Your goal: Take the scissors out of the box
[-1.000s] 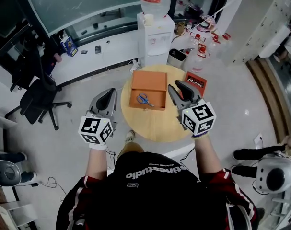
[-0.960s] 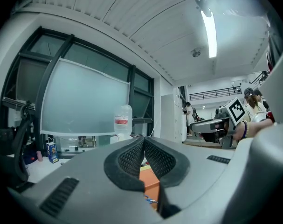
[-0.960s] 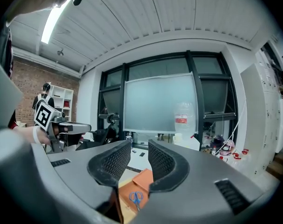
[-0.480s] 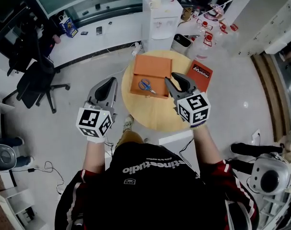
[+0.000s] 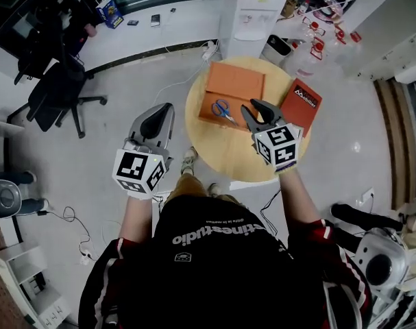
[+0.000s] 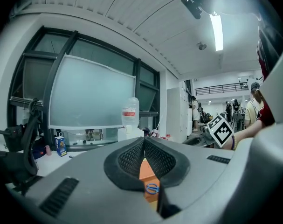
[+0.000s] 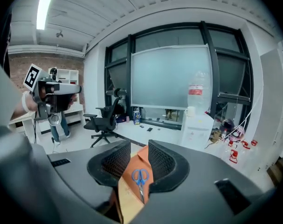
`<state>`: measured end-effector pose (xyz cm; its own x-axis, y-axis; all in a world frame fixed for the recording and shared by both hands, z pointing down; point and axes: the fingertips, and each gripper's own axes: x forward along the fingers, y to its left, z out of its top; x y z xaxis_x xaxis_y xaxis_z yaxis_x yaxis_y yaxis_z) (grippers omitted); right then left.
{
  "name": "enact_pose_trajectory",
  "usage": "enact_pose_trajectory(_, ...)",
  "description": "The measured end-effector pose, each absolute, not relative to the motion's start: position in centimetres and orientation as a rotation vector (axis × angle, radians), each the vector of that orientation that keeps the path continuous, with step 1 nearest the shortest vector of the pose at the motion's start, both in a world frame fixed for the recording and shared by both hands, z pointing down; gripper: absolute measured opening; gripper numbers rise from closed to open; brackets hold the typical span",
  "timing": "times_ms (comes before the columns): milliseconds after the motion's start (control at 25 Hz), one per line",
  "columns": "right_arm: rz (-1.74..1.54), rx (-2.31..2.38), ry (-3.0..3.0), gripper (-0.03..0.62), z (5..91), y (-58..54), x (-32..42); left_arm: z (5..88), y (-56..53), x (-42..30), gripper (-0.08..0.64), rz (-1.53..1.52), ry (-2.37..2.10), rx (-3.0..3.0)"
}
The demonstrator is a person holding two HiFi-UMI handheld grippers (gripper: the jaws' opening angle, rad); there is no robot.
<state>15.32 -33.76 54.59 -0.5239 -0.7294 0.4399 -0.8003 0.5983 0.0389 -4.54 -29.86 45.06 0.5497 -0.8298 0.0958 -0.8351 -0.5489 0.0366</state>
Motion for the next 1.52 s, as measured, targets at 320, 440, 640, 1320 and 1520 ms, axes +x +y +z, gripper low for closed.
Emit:
enact_pose_trajectory(320,0.325,1.129,-2.401,0.126,59.9,-36.0,12.6,45.8,-31.6,-6.1,0.017,0.140,-1.451,2.683)
enact_pose_trajectory(440,0.316,1.088,-2.366,0.126,62.1,-36.8,12.0,45.9,-32.5,-6.4,0.017,0.143,-1.456,2.683)
enact_pose_trajectory(640,0.404,1.050,-2.300,0.126,66.2,-38.1,11.6,46.8,-33.8,-6.6,0.017,0.160,-1.429,2.688)
enact_pose_trajectory(1320,0.521,0.912,-2.117,0.126,76.0,-42.2,9.8,49.3,-40.1,-9.8,0.017,0.208,-1.414,2.633)
enact_pose_trajectory(1520,0.479,0.841,-2.052,0.126,78.3,-42.5,9.5,49.8,-41.5,-10.2,0.017,0.223,-1.397,2.636)
